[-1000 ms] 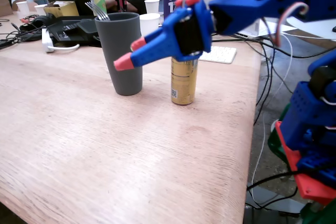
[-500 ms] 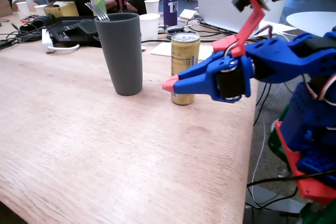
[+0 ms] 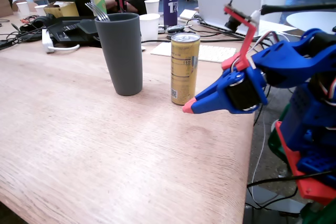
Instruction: Grab the fork and place it in gray glass
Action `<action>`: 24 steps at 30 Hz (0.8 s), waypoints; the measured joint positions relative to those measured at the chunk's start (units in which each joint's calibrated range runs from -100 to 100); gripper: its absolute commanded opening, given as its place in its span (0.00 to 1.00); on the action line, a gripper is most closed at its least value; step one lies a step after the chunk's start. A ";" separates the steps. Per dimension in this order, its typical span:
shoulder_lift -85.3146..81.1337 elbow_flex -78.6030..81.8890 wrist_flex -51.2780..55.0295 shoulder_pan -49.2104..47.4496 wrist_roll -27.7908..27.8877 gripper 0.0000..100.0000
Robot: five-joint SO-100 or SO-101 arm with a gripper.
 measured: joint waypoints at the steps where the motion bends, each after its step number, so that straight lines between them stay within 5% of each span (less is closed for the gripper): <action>1: -0.35 0.00 0.66 0.00 0.00 0.00; 24: -0.52 0.00 0.75 0.00 0.15 0.00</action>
